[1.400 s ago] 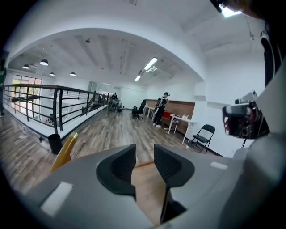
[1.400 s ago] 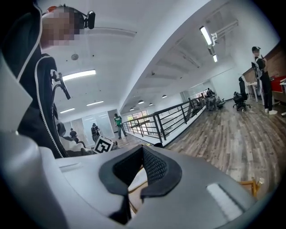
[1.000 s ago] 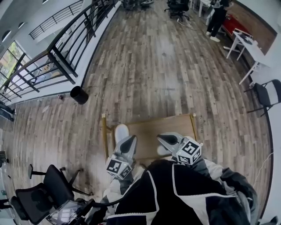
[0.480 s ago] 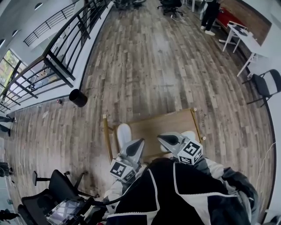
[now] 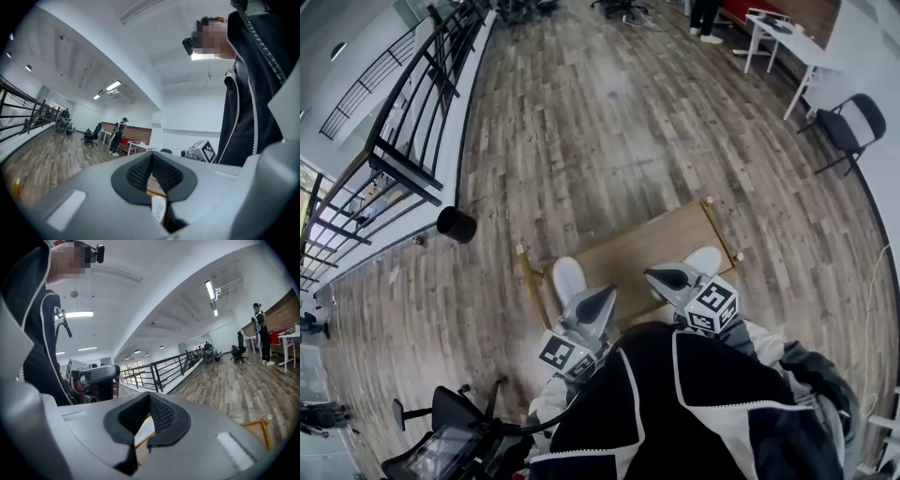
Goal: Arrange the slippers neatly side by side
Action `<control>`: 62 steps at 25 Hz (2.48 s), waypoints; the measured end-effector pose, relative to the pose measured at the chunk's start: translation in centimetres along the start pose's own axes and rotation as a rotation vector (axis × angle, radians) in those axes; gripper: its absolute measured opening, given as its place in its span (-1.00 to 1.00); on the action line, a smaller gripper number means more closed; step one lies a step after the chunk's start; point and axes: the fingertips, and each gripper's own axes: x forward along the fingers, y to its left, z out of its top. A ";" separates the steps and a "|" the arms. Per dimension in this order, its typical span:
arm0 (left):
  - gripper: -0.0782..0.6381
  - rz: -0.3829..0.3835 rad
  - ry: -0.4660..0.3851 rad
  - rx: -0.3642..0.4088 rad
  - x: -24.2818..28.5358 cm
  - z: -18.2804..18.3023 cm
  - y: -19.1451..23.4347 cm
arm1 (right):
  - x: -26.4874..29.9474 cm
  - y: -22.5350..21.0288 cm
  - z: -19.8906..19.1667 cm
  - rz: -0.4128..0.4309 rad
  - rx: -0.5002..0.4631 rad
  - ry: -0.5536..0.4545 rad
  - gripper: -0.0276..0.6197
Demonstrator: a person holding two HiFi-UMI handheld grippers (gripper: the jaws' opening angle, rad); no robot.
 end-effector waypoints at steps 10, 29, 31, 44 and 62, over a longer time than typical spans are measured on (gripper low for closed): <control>-0.73 -0.086 0.018 -0.025 -1.3 -1.3 -0.5 | -3.8 -4.6 -7.9 -0.340 0.190 0.100 -0.61; -0.73 -0.032 0.028 -0.056 -1.2 -2.2 0.7 | -11.1 -18.7 -27.0 -0.807 0.800 0.399 -0.20; -0.73 -0.022 0.031 -0.055 -1.3 -2.1 0.9 | -10.4 -19.2 -27.7 -0.795 0.836 0.407 -0.22; -0.73 0.037 0.031 -0.045 -1.1 -1.7 1.8 | -8.8 -20.3 -27.8 -0.707 0.857 0.414 -0.82; -0.73 0.104 0.013 -0.038 -2.8 -2.9 3.5 | -0.6 -16.0 -16.7 -0.428 0.483 0.333 -0.83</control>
